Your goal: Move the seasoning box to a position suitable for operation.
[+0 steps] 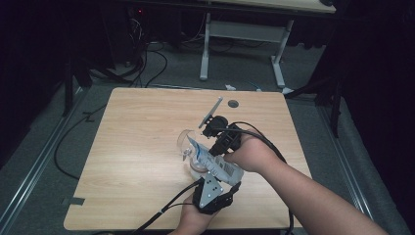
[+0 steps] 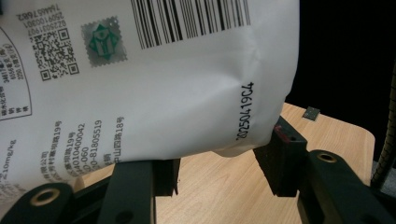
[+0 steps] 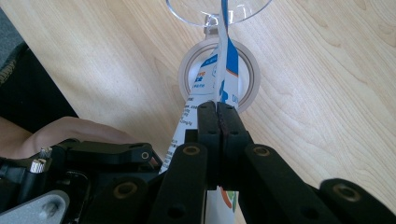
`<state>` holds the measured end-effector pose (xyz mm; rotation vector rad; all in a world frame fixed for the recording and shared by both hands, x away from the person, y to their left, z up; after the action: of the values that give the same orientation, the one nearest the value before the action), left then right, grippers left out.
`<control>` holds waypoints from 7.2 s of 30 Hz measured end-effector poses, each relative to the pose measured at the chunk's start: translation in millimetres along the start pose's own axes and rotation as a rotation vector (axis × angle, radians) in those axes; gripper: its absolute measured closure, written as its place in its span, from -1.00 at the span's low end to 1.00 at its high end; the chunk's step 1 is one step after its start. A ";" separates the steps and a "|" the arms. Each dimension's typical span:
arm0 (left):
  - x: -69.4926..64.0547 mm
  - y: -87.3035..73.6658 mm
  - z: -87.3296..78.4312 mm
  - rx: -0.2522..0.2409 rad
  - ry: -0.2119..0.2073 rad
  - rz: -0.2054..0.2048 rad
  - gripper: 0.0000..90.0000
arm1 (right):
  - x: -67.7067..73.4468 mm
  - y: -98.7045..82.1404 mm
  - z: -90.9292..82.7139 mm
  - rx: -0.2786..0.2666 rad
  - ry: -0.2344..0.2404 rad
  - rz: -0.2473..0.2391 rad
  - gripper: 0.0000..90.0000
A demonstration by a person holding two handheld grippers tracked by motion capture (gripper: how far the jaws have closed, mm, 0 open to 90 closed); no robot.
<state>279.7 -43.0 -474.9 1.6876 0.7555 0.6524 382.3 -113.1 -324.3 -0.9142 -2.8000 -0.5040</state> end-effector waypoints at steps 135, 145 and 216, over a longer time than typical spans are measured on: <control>-2.8 -4.3 -2.4 -0.018 -0.001 0.018 0.19 | 0.6 0.9 3.8 0.004 -0.003 -0.018 0.99; -2.9 -8.9 -2.8 -0.014 -0.001 0.025 0.20 | 0.9 -1.9 4.2 0.004 -0.003 -0.014 0.99; 6.5 -32.1 -2.6 0.036 0.011 0.048 0.19 | -1.4 -12.7 4.6 -0.005 0.013 0.003 0.99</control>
<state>277.1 -30.8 -505.3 1.7405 0.7401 0.6859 375.6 -121.8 -332.4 -0.9130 -2.7862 -0.5149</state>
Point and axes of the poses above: each handheld gripper's, and its own axes: z roughly forward along the jaws, y roughly out of its top, x roughly to its left, the point moved 1 cm from there along z, roughly forward along the jaws, and after that the axes turned 15 degrees about y, right-handed, at the moved point
